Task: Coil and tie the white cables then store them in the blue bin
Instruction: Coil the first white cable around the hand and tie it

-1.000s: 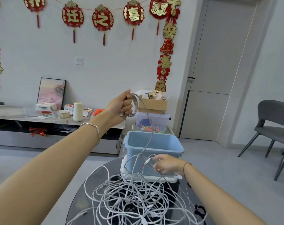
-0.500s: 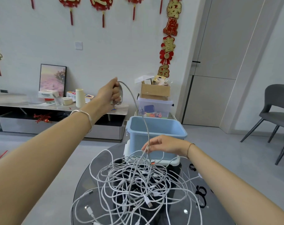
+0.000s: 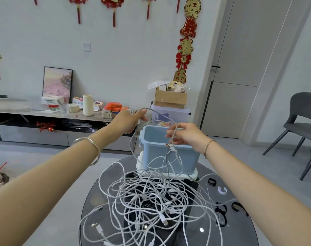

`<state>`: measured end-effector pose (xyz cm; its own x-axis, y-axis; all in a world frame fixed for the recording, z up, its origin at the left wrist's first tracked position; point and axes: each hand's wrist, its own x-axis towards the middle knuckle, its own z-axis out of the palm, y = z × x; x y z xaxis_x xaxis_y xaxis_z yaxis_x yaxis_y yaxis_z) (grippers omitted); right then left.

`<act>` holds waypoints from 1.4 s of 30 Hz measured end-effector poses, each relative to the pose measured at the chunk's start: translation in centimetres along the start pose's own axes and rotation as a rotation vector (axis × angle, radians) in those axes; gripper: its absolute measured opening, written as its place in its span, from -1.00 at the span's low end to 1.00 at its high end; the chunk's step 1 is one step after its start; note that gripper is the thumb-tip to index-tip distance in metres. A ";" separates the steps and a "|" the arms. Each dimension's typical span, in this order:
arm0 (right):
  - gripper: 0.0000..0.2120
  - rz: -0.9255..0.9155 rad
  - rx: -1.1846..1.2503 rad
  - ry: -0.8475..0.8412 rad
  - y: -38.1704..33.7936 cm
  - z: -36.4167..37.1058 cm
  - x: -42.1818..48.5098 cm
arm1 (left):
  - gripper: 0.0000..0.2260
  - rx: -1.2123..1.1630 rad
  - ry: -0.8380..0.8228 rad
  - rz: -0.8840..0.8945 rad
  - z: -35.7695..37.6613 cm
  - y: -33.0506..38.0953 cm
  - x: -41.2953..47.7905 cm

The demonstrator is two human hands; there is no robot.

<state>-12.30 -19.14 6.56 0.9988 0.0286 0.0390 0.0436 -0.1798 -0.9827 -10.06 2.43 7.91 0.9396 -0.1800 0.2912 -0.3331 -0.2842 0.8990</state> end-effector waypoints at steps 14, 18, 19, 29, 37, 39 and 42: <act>-0.78 -0.210 0.107 0.028 -4.7 0.5 -0.3 | -0.65 -0.787 -0.152 -0.080 0.2 5.9 1.3; -0.72 -0.247 0.003 0.076 -4.3 1.6 0.2 | -0.64 -1.106 -0.350 -0.052 0.3 8.7 1.1; -0.70 -0.244 -0.025 0.064 -4.2 2.1 0.2 | -0.65 -1.158 -0.380 -0.037 0.5 9.1 1.2; -0.60 -0.279 -0.530 -0.306 -3.0 5.4 -2.2 | -0.66 -0.694 0.179 0.132 2.3 9.0 4.2; -0.90 -0.360 -0.254 -0.109 -3.2 3.6 -1.4 | -0.51 0.180 0.014 0.326 1.8 4.2 4.4; -0.93 -0.369 -0.294 -0.074 -2.6 3.3 -0.9 | -0.50 0.424 -0.085 0.304 1.3 3.4 3.9; -0.85 -0.397 -0.341 -0.019 -1.6 3.5 -0.4 | -0.58 0.746 -0.246 0.240 1.0 3.1 3.1</act>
<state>-12.80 -15.46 7.49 0.9034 0.1768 0.3906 0.4266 -0.4617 -0.7777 -8.28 0.09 11.28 0.8206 -0.4923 0.2904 -0.5695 -0.7473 0.3423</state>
